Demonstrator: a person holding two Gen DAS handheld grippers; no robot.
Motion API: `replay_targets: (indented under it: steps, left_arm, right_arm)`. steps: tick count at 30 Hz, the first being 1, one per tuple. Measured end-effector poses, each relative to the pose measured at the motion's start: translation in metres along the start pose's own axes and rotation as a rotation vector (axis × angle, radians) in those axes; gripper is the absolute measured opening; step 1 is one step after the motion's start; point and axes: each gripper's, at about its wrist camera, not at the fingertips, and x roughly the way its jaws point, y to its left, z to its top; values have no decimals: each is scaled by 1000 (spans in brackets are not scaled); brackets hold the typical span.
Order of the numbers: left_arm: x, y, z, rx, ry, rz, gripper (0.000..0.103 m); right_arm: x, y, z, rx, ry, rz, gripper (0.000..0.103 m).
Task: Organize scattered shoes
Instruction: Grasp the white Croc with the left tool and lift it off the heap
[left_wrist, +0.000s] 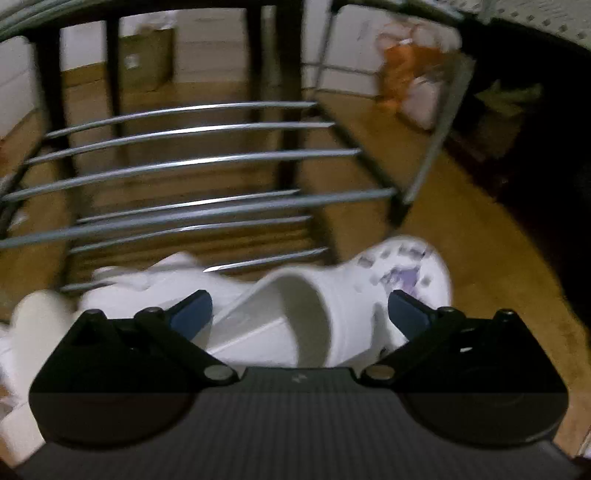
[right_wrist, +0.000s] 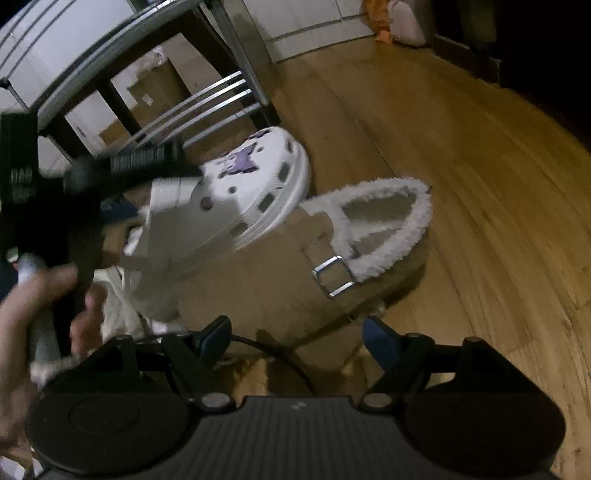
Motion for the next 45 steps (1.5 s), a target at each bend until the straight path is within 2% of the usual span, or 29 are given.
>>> replay_targets:
  steps: [1,2,3,6,8,10,12,13,14,15,16,17,18,19,20,22,24,25,26,27,28,30,33,35,39,41,45]
  left_arm:
    - [-2,-9,0,63,-9,6,25]
    - [-4,-14,0,90,-17,-8,4]
    - [-9,-20,1,94,-23,-33,0]
    - [-10,-23,3,53,-3,-48,0]
    - [-3,-20,2,62,4,4,0]
    - [4,-8,6,28,25,-10,5]
    - [7,4,8,-33,43,-35,17]
    - [12,14,10,-111,73,-55,34]
    - [17,23,12,-179,106,-84,60]
    - [17,27,11,-202,118,-103,66]
    - [19,34,9,-295,143,-172,68]
    - [13,36,6,-365,103,-217,74]
    - [10,33,3,-364,68,-240,78]
    - [10,30,4,-345,59,-250,87]
    - [12,25,5,-319,62,-249,88]
    - [19,6,4,-234,105,-186,87]
    - [20,-3,4,-194,95,-163,83]
    - [21,-8,5,-170,92,-159,67]
    - [20,-10,7,-164,91,-131,40]
    - [17,-6,10,-183,87,-141,27]
    - [13,0,12,-206,82,-152,8]
    - [-3,18,14,-323,79,-195,10]
    - [-14,35,11,-439,120,-271,15]
    - [-25,33,12,-423,134,-292,26]
    - [-31,18,13,-320,112,-276,34]
    - [-32,17,11,-326,123,-287,45]
    - [-27,16,4,-391,227,-310,63]
  right_arm:
    - [1,-2,-1,6,4,-3,79]
    - [2,-3,-2,12,8,-8,80]
    - [4,-5,-3,20,15,-17,79]
    - [9,-10,-5,38,34,-35,79]
    - [11,-10,-6,46,45,-32,80]
    - [11,-10,-7,45,48,-24,80]
    - [11,-8,-8,41,52,-28,80]
    - [11,-9,-8,41,56,-28,80]
    - [12,-10,-8,41,59,-27,80]
    - [13,-11,-8,41,65,-26,80]
    - [15,-11,-7,41,72,-24,80]
    - [16,-12,-6,40,78,-24,80]
    - [17,-13,-6,41,82,-25,80]
    - [18,-15,-6,42,85,-27,80]
    - [20,-17,-7,47,89,-31,80]
    - [23,-20,-6,57,101,-40,80]
    - [27,-23,-7,63,109,-43,80]
    - [28,-23,-7,65,113,-42,80]
    - [29,-24,-7,68,116,-40,80]
    - [31,-24,-7,71,120,-37,80]
    - [33,-25,-7,72,125,-35,81]
    - [37,-26,-7,72,135,-31,81]
    - [46,-32,-6,98,146,-31,81]
    - [52,-35,-6,115,160,-31,81]
    - [65,-37,-6,129,189,-37,81]
    - [66,-35,-7,124,193,-36,81]
    - [58,-32,-10,107,186,-21,81]
